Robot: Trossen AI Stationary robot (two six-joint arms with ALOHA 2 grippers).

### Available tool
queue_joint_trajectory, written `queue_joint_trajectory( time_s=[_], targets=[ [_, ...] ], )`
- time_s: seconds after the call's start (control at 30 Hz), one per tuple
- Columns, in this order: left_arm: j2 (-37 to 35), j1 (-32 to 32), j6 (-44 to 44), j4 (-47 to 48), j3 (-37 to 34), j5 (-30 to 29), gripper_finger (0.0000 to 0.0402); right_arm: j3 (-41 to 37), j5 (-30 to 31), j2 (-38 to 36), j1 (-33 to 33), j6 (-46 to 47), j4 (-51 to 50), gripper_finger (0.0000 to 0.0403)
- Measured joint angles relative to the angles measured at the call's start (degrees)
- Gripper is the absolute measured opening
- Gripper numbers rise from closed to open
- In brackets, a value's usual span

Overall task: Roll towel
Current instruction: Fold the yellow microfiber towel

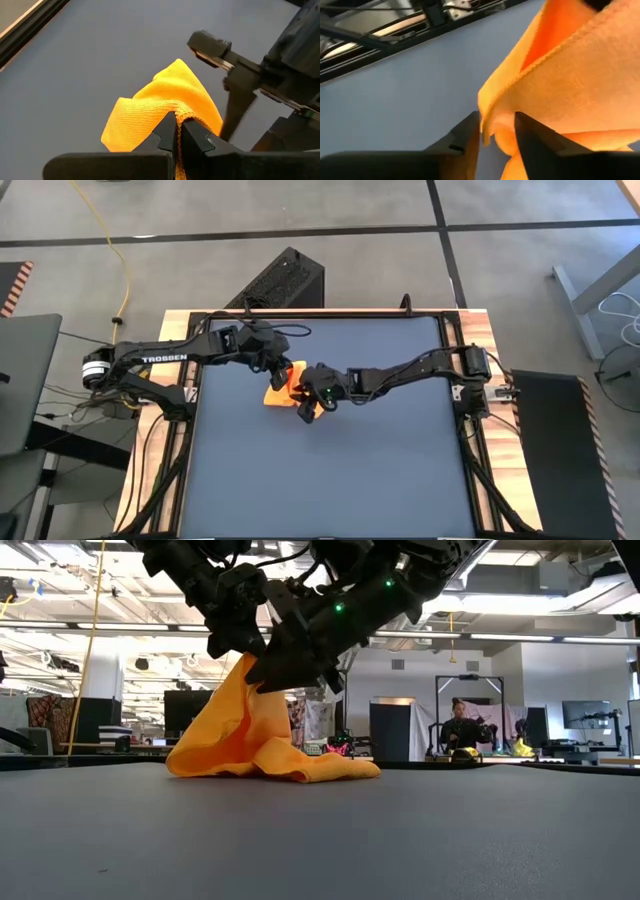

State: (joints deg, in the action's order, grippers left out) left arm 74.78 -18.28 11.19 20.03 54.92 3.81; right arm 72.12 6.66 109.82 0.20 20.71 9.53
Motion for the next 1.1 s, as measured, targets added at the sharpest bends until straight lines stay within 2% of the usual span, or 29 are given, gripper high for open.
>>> queue_joint_trajectory(
  time_s=[0.17,0.23,0.5,0.7,0.87,0.97,1.1],
  targets=[
    [0.0,0.0,-0.6,0.0,0.0,-0.1,0.0000,0.0,-3.4,0.0,-0.7,-0.4,-2.0,0.0031],
    [0.0,0.0,-0.8,-0.1,0.0,-0.1,0.0000,0.0,-5.2,-0.4,-1.7,-1.1,-3.1,0.0016],
    [0.0,0.1,-0.9,0.3,0.0,-0.2,0.0014,0.0,-5.4,-9.7,-6.1,-3.5,-20.0,0.0012],
    [0.0,0.9,-0.9,2.7,0.0,-0.6,0.0059,0.0,-5.3,-20.8,-8.6,-8.7,-34.3,0.0012],
    [0.4,3.0,0.1,4.8,-0.1,-3.9,0.0096,0.0,-5.2,-27.2,-9.9,-9.2,-45.2,0.0012],
    [1.2,5.0,0.5,1.6,-2.1,-5.3,0.0112,0.0,-5.2,-28.7,-10.4,-9.2,-52.1,0.0012],
    [3.0,9.6,-2.1,-4.8,-7.0,-3.4,0.0121,0.0,-5.0,-28.3,-11.3,-8.8,-58.1,0.0013]
  ],
)
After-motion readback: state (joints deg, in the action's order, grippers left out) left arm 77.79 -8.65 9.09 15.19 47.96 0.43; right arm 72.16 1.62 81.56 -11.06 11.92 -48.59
